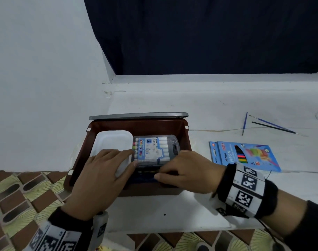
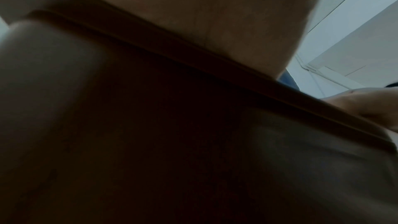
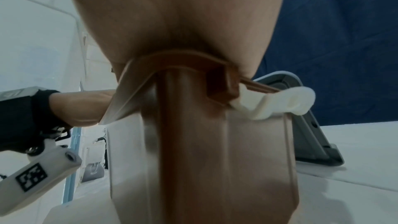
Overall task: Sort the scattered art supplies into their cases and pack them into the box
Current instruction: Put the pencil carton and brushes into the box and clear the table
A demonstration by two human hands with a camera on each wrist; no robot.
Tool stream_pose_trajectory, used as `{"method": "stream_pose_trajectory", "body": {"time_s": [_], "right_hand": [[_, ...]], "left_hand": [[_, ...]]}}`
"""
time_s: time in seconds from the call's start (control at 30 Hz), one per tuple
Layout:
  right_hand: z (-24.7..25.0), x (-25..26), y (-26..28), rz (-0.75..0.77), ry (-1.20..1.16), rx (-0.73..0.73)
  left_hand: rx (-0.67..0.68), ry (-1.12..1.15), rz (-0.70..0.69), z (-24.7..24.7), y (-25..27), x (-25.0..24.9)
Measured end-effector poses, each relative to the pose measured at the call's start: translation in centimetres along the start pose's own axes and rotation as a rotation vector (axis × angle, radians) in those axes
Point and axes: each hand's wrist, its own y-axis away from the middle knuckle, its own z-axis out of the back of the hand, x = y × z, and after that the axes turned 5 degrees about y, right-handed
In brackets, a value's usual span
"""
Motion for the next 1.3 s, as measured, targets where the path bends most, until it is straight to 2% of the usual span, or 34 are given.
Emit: {"method": "stream_pose_trajectory", "body": {"time_s": [0.07, 0.13, 0.23, 0.3, 0.53, 0.63, 0.7, 0.8, 0.9, 1.0, 1.13, 1.3], "right_hand": [[0.5, -0.6, 0.5, -0.005, -0.187, -0.018], [1.1, -1.3, 1.4, 0.02, -0.296, -0.101], [1.9, -2.5, 3.3, 0.097, -0.312, -0.332], [2.4, -3.6, 5.0, 0.102, -0.322, -0.427], [4.1, -11.0, 14.2, -0.03, -0.304, -0.498], [4.1, -15.8, 17.9, -0.174, -0.276, -0.511], [3.6, -19.5, 19.4, -0.27, -0.177, -0.451], [2.3, -23.8, 20.0, -0.326, -0.039, -0.243], [1.3, -25.7, 19.2, -0.316, 0.096, -0.006], [0.9, -25.7, 18.0, -0.339, 0.173, 0.169], [0.7, -25.2, 16.6, -0.325, 0.323, 0.212], [0.8, -23.6, 16.2, -0.352, 0.179, 0.138]], "left_hand": [[-0.079, 0.077, -0.008, -0.6, -0.3, -1.0], [-0.17, 0.154, -0.014, -1.1, -0.6, -2.6], [-0.31, 0.283, -0.022, -1.8, -1.1, -5.9], [-0.357, 0.344, -0.024, -2.5, -1.6, -8.2], [-0.353, 0.587, 0.059, -6.5, -3.5, -16.6], [-0.398, 0.508, 0.072, -8.4, -4.0, -18.5], [-0.435, 0.381, 0.082, -9.1, -4.4, -19.1], [-0.472, 0.163, 0.131, -9.7, -4.6, -19.3], [-0.449, 0.003, 0.186, -10.3, -4.6, -19.2], [-0.427, -0.081, 0.197, -10.6, -4.6, -19.2], [-0.419, -0.125, 0.211, -10.5, -4.8, -18.9], [-0.416, -0.1, 0.23, -10.6, -4.6, -18.8]]}}
